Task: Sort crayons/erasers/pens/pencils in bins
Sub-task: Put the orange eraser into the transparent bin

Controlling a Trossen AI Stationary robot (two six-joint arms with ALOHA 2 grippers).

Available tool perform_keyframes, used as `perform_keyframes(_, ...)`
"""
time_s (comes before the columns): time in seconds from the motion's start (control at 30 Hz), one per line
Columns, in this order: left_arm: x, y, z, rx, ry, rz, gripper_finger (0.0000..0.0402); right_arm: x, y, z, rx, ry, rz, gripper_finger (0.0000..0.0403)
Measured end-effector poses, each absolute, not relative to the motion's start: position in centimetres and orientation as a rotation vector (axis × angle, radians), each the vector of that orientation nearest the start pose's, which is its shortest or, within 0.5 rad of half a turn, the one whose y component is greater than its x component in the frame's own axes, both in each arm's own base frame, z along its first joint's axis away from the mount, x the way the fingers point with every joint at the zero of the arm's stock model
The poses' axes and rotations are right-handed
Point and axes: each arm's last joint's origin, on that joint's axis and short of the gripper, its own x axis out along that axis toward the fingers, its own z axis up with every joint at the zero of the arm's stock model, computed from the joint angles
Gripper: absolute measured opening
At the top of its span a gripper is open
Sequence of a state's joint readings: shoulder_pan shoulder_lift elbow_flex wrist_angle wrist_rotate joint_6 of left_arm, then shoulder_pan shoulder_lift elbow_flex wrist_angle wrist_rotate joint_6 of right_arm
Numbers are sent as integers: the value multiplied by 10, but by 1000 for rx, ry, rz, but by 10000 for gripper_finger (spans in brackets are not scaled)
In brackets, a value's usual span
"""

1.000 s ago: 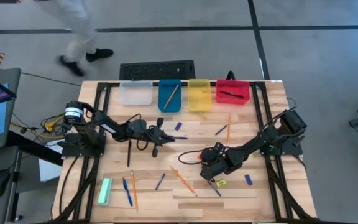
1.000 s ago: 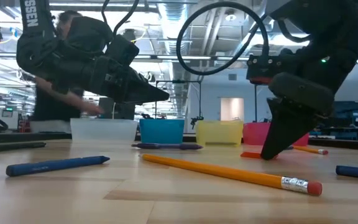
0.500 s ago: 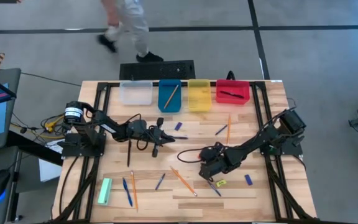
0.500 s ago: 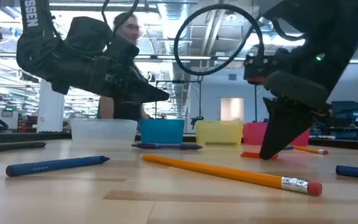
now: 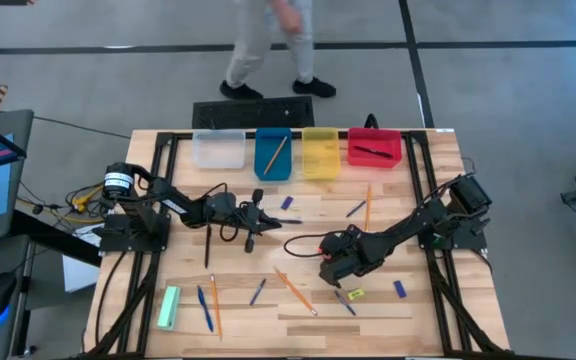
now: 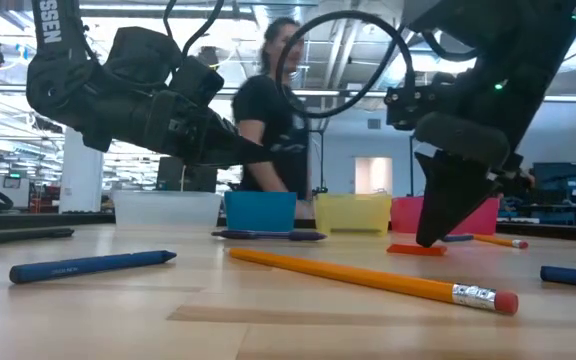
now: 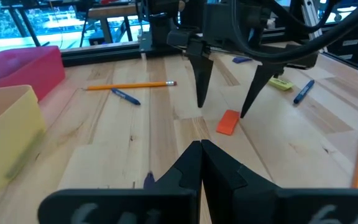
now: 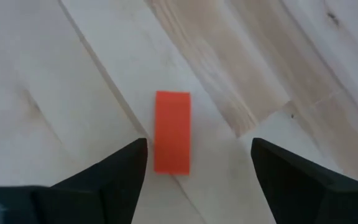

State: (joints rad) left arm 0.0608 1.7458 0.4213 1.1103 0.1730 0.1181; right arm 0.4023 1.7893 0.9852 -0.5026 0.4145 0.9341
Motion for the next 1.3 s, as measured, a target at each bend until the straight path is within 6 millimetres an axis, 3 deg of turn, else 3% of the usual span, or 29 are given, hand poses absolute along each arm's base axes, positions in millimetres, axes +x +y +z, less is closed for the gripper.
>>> perform_keyframes(0.77, 278, 12, 120, 82, 207, -123, 0, 297, 115, 136, 309, 1054, -490, 302)
perform_keyframes(1.0, 278, 12, 120, 82, 207, -123, 0, 290, 111, 122, 362, 1017, -472, 301)
perform_keyframes(1.3, 278, 12, 120, 82, 207, -123, 0, 289, 110, 120, 358, 1016, -476, 284)
